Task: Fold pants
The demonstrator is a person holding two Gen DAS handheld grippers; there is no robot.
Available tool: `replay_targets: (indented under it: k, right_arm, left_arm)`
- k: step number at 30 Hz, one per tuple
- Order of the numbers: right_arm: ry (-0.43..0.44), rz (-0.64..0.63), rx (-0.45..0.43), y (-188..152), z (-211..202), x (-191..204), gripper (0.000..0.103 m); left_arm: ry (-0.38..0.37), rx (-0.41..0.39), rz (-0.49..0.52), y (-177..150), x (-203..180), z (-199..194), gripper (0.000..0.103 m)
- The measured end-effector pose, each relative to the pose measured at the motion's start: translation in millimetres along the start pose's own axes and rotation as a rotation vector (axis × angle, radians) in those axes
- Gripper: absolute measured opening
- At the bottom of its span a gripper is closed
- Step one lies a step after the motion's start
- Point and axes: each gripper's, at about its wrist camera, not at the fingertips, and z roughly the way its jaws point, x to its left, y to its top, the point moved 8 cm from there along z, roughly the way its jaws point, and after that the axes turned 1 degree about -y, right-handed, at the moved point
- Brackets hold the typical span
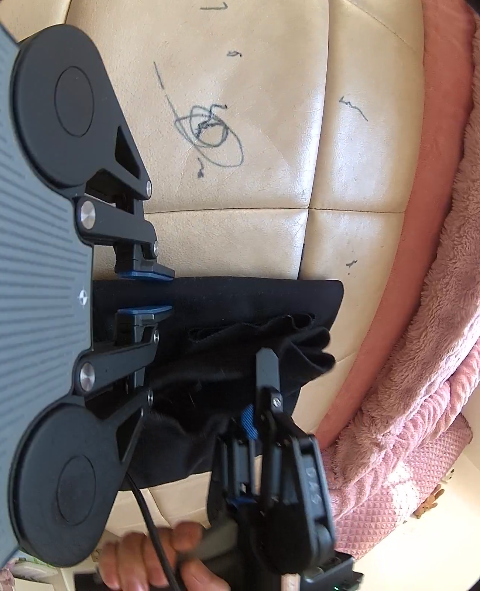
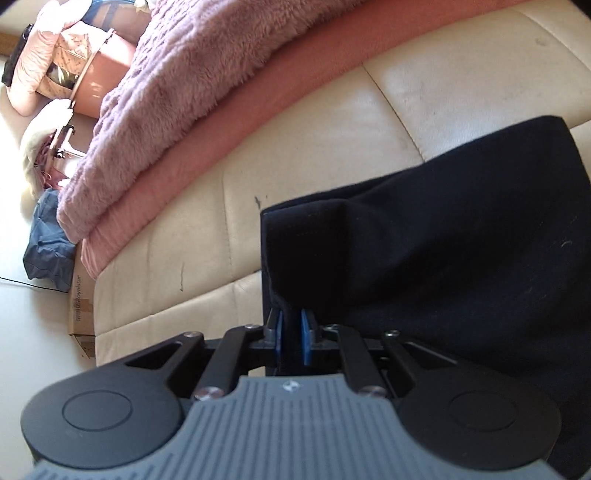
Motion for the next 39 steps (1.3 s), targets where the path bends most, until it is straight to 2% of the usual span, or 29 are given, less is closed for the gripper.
replay_targets:
  k: [3, 6, 8, 10, 12, 13, 16, 18, 21, 24, 28, 31, 37, 39]
  right_arm:
    - [0.017, -0.002, 0.012, -3, 4, 5, 0.017]
    - [0.031, -0.043, 0.013, -4, -7, 11, 0.033]
    - [0.034, -0.097, -0.012, -3, -22, 16, 0.034]
    - [0.028, -0.14, -0.048, -1, -39, 16, 0.034]
    - [-0.018, -0.193, -0.093, 4, -53, 8, 0.033]
    - [-0.049, -0.217, -0.117, 6, -59, 1, 0.029]
    - [-0.096, -0.263, -0.152, 11, -68, -24, 0.014]
    - [-0.104, -0.284, -0.161, 12, -70, -40, 0.01]
    - [-0.081, -0.308, -0.158, 8, -65, -52, 0.009]
    - [-0.082, -0.325, -0.136, 5, -50, -63, 0.008]
    - [-0.046, -0.306, -0.132, 4, -40, -72, 0.006]
    - [-0.019, -0.263, -0.125, 8, -39, -78, 0.0]
    - [0.016, -0.213, -0.126, 10, -38, -85, 0.0]
    - [0.004, -0.229, -0.134, 8, -38, -82, 0.0]
  left_arm:
    - [-0.005, -0.04, -0.017, 7, 2, -10, 0.014]
    - [-0.028, -0.089, -0.048, 19, 3, -25, 0.014]
    - [-0.061, -0.114, -0.069, 29, 1, -31, 0.015]
    - [-0.082, -0.129, -0.07, 39, -3, -31, 0.03]
    - [-0.087, -0.138, -0.055, 50, -12, -22, 0.042]
    - [-0.091, -0.138, -0.046, 54, -17, -15, 0.046]
    - [-0.088, -0.128, -0.014, 62, -24, 8, 0.048]
    - [-0.073, -0.122, 0.02, 65, -26, 21, 0.048]
    - [-0.055, -0.109, 0.074, 67, -27, 37, 0.048]
    - [-0.068, -0.108, 0.1, 71, -28, 47, 0.053]
    - [-0.084, -0.124, 0.136, 73, -30, 56, 0.055]
    - [-0.1, -0.142, 0.142, 73, -31, 60, 0.052]
    - [-0.088, -0.181, 0.163, 71, -42, 51, 0.026]
    - [-0.072, -0.198, 0.193, 71, -50, 45, 0.021]
